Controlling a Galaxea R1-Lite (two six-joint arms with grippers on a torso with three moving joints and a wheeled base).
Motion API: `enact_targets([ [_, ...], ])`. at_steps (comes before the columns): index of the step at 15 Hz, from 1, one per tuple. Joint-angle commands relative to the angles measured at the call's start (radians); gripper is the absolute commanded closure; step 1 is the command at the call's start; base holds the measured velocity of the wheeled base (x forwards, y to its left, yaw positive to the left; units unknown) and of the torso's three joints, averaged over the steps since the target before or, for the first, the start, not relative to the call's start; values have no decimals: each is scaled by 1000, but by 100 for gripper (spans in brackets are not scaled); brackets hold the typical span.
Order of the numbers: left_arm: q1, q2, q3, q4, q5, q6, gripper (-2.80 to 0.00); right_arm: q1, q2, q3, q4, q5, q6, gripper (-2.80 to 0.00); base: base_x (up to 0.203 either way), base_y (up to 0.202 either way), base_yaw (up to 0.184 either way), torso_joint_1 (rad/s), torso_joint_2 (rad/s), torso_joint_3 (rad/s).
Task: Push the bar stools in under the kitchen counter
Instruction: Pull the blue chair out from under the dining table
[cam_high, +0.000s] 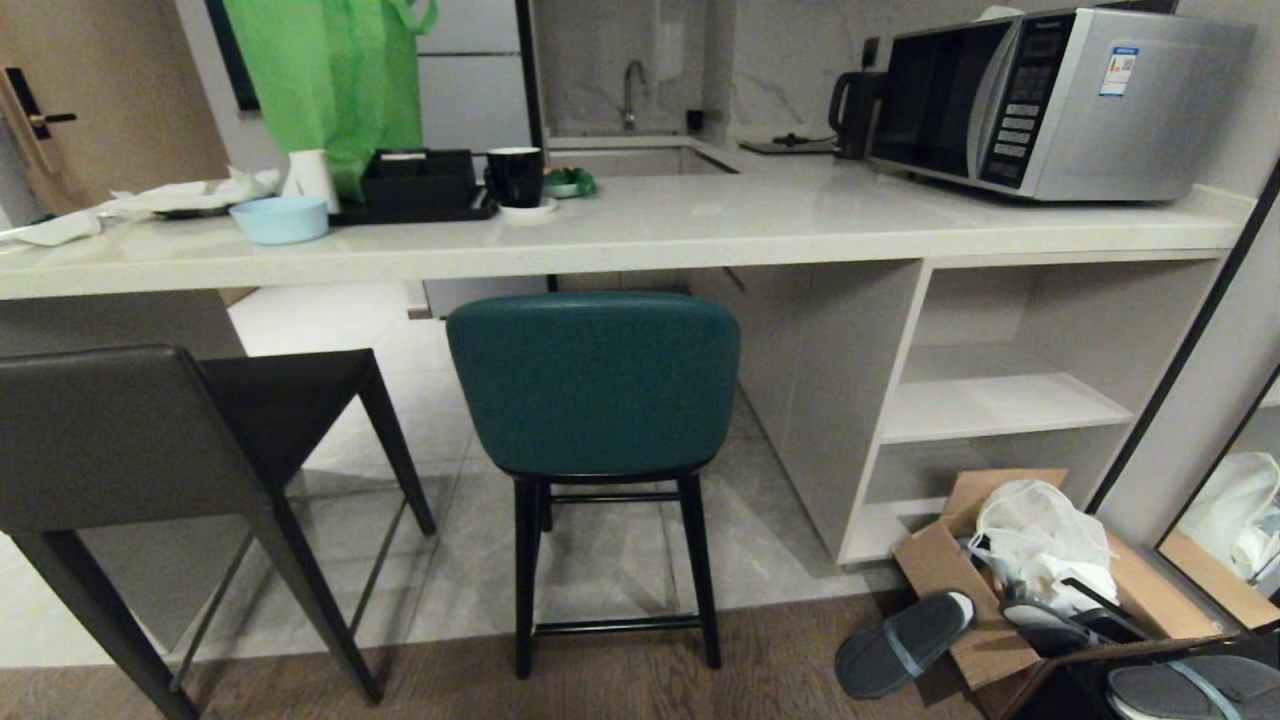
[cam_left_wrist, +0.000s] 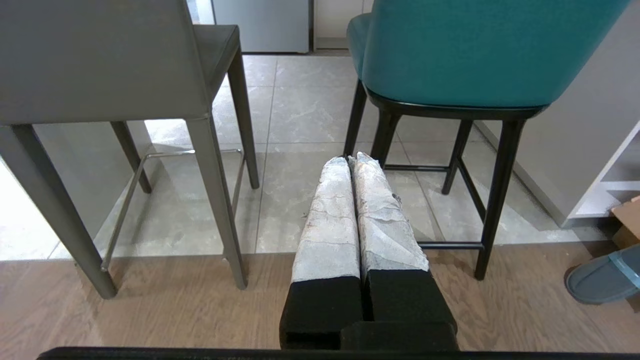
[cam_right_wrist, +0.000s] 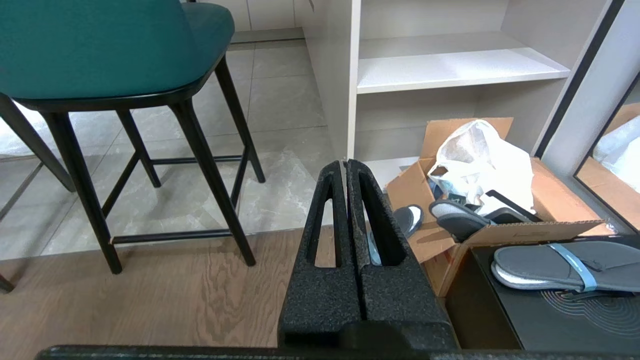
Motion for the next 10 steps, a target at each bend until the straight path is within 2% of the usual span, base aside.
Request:
enact_targets([
  [1,1,0,2,0,0,0,0,0,2,0,-1,-1,-1,0,0,0,0,0,0,0],
  [10,2,0,3,-2,0,3,0,-1,2,0,-1,0,1,0,0,0,0,0,0,0],
])
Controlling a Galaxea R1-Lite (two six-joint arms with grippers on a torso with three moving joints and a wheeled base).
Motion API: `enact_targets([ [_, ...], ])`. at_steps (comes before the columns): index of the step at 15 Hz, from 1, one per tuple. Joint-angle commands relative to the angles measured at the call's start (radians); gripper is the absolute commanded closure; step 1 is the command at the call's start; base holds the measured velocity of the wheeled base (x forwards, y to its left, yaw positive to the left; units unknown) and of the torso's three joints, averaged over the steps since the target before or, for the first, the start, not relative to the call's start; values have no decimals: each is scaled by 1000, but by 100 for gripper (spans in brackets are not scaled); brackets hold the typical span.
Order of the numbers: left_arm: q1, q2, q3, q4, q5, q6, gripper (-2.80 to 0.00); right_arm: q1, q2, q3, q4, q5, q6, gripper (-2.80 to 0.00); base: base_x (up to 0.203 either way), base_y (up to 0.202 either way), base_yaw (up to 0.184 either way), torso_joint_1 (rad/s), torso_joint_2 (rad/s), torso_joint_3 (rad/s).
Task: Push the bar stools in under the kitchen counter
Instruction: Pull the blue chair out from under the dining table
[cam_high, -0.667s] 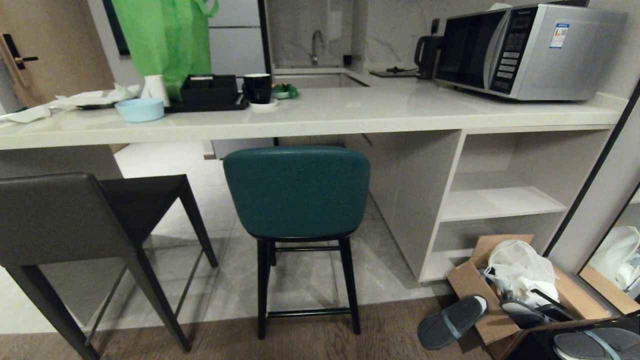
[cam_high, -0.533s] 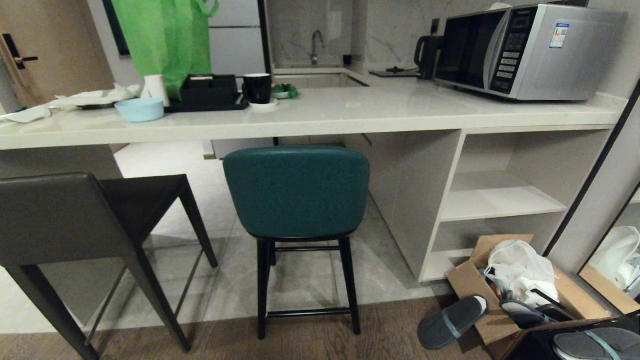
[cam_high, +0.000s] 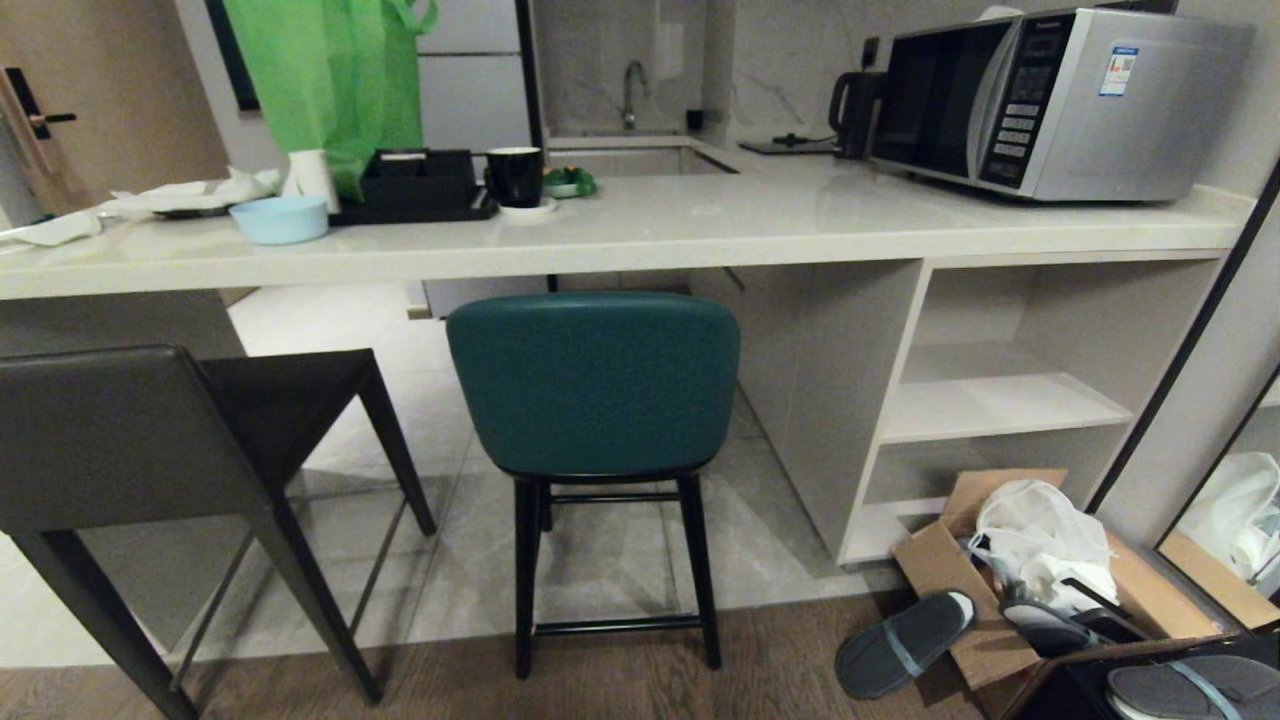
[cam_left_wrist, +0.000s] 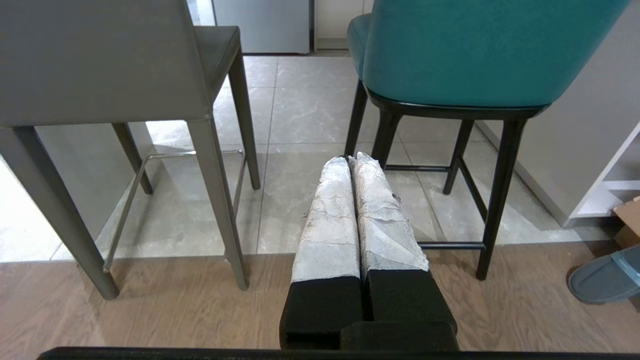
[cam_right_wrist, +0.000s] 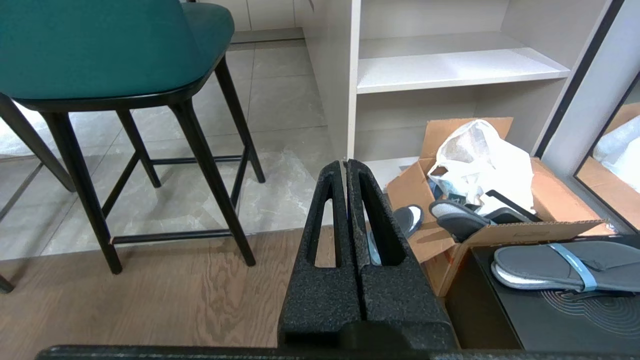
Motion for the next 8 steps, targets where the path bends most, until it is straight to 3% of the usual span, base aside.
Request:
enact_targets([
  [1,1,0,2,0,0,-1,0,0,2,0,0,0,1,0,0,0,0,0,0,0],
  [4,-1,0,2,0,0,-3,0,0,2,0,0,0,0,0,20,0,1,-1,2,1],
  [8,-1,0,3,0,0,-3,0,-1,2,0,0,0,0,0,187,0,1,3,0,4],
])
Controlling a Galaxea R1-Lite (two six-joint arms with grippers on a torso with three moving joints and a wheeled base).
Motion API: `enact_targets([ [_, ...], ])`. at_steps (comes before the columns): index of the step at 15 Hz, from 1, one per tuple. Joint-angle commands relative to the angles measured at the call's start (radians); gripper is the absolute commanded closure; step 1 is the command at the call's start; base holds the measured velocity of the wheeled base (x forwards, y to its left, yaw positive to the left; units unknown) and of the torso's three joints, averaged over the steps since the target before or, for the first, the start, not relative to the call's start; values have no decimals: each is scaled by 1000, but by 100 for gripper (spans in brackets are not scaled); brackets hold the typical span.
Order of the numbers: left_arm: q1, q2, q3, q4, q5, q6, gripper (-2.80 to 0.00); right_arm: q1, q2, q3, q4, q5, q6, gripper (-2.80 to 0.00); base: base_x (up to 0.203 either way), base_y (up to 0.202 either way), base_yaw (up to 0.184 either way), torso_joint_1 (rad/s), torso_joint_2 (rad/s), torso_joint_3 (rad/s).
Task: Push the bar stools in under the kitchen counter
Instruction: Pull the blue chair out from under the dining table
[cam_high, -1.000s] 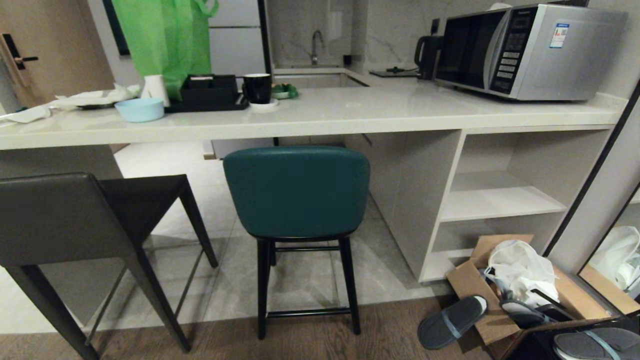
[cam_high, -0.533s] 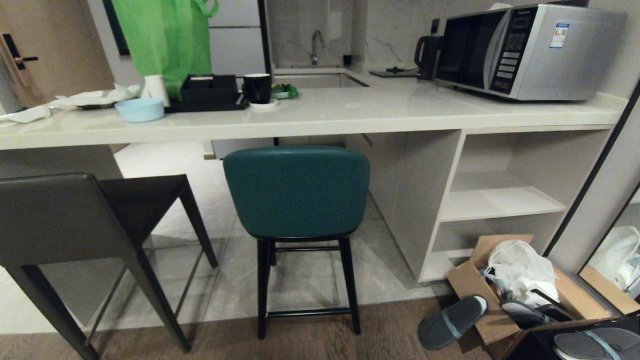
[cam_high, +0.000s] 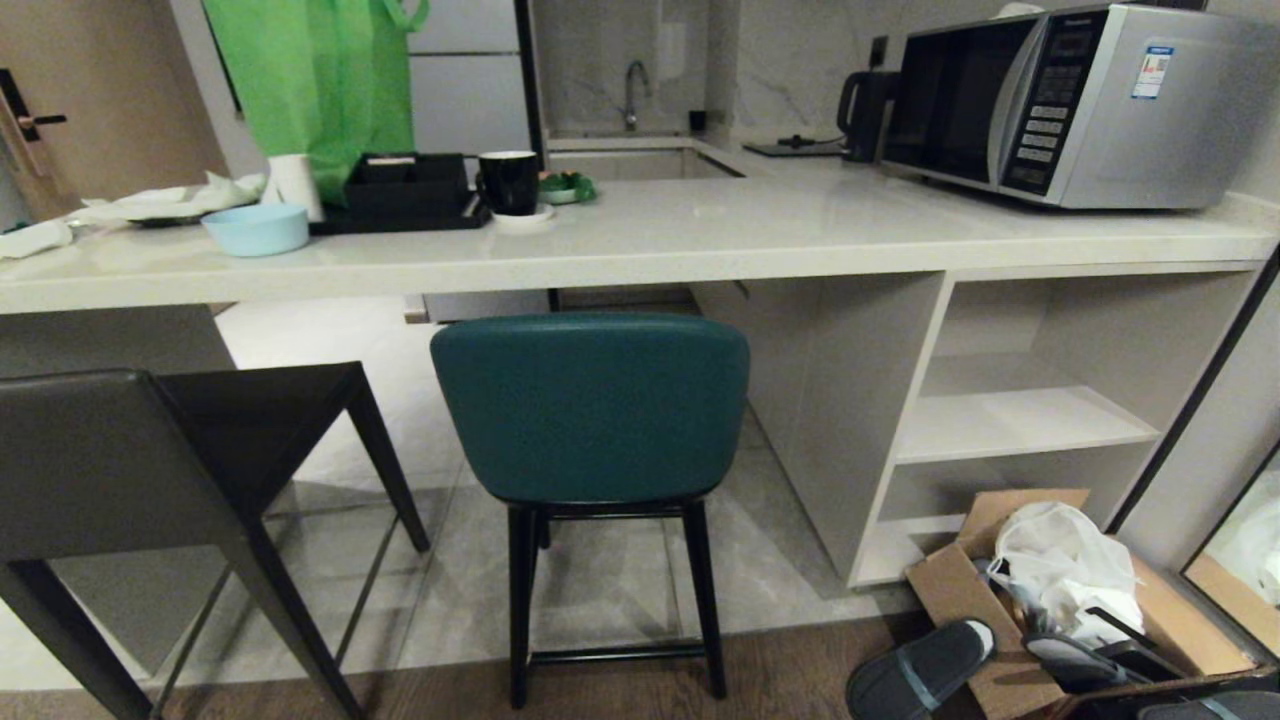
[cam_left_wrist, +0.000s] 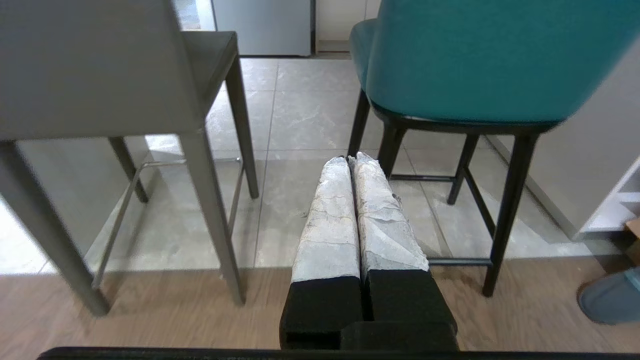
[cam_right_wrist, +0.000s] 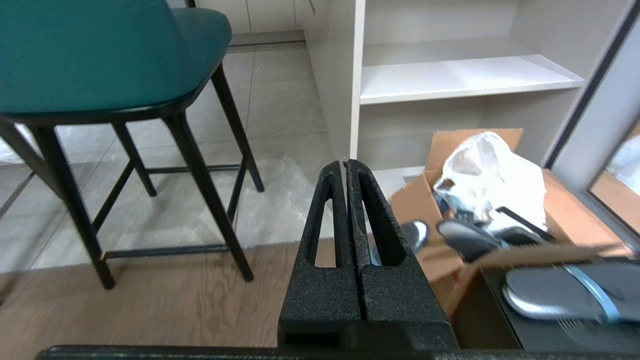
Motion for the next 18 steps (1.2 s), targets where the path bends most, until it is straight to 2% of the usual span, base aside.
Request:
enact_targets([
  [1,0,0,2,0,0,0,0,0,2,0,-1,0,0,0,196,0,1,5,-2,5],
  [18,-1,0,3,0,0,-5,0,0,1,0,-1,0,0,0,192,0,2,4,4,2],
])
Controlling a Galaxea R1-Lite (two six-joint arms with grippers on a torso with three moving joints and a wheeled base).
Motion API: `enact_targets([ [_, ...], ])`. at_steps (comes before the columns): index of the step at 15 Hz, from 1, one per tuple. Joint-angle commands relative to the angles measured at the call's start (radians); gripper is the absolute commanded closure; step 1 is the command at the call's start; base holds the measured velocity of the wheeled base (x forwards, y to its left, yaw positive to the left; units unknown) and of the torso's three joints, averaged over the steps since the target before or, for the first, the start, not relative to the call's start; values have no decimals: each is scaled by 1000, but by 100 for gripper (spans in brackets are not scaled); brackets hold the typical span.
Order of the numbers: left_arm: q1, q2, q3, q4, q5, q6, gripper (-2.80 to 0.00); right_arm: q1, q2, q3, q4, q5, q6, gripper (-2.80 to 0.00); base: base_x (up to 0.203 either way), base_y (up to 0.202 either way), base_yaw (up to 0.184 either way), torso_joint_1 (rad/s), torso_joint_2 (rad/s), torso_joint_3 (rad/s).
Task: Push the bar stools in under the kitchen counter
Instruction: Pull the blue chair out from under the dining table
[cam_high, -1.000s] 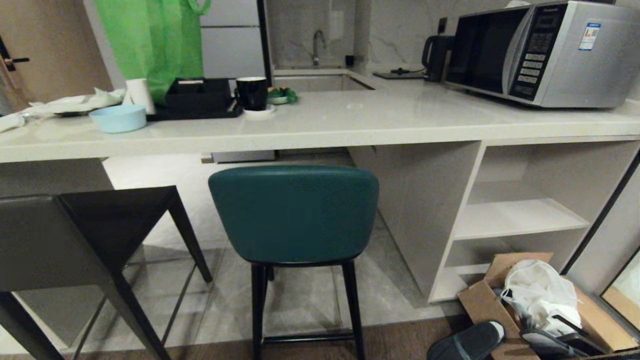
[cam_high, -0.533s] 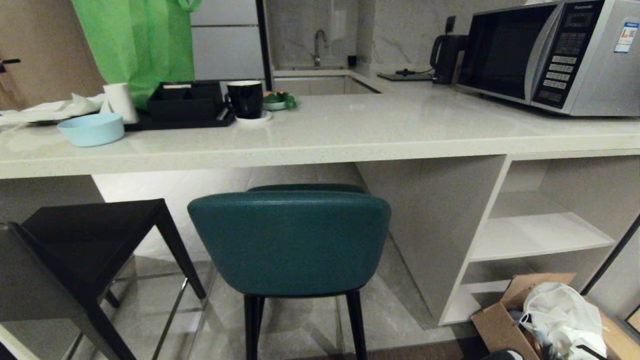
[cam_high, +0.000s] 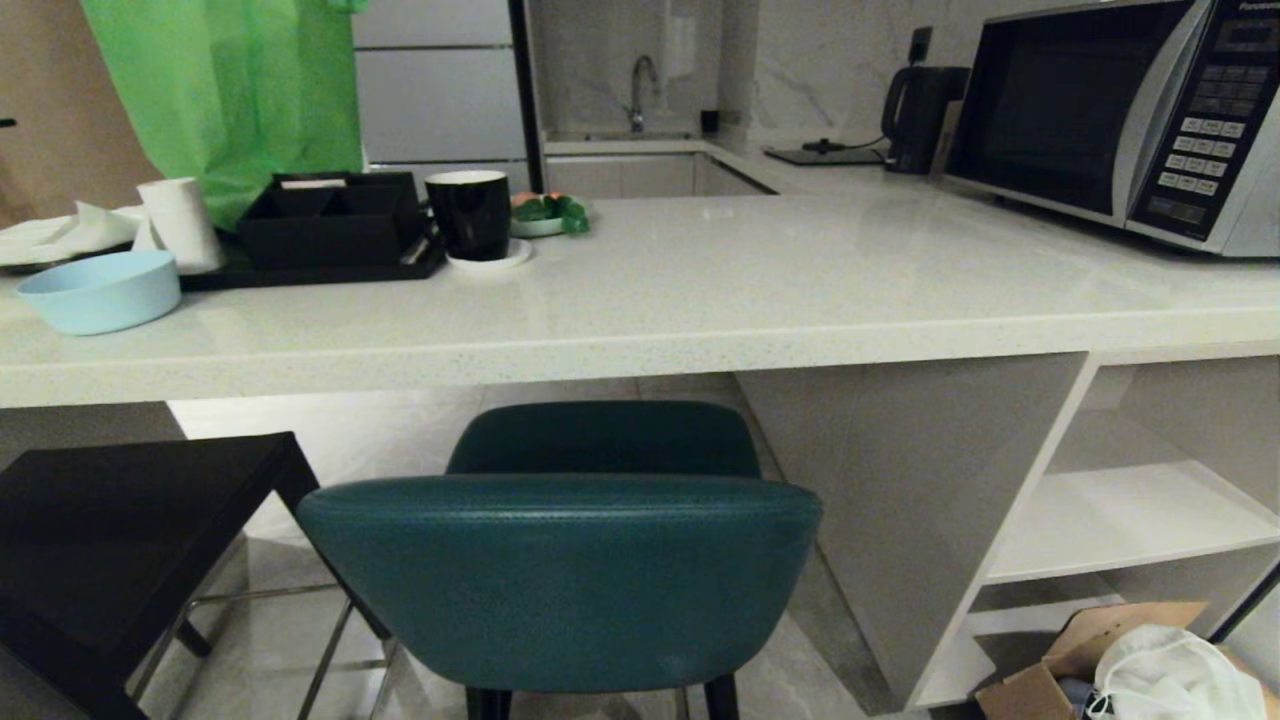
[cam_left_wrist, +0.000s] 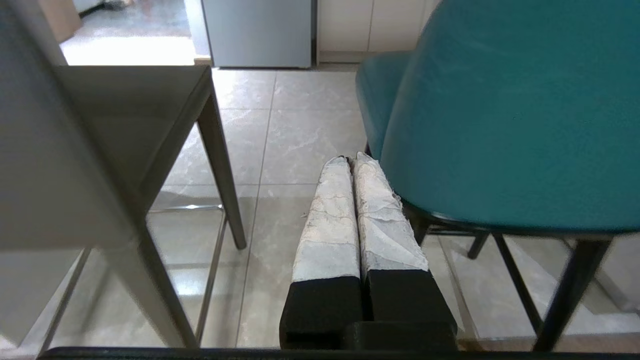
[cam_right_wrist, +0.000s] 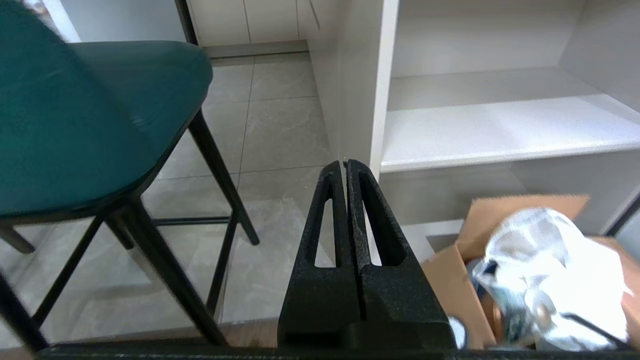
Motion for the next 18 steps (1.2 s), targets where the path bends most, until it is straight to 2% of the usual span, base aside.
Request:
enact_targets([
  [1,0,0,2,-1,0,0,0,0,0,0,0,0,0,0,79,0,0,19,7,1],
  [7,2,0,2,0,-1,6,0,0,0,2,-3,2,-10,0,0,0,0,4,0,0],
  [9,0,0,-3,16,-1,7,0,-2,1,-9,16,1,-70,0,0,0,0,0,0,0],
  [11,1,23,-80,27,3,4,0,-2,56,-124,68,-2,-53,0,0,0,0,0,0,0],
  [14,-5,279,-240,29,-1,-49,0,-2,331,-273,124,20,58,0,0,0,0,0,0,0],
  [18,-51,730,-276,-121,-7,-73,0,11,723,-329,118,69,104,0,0,0,0,0,0,0],
])
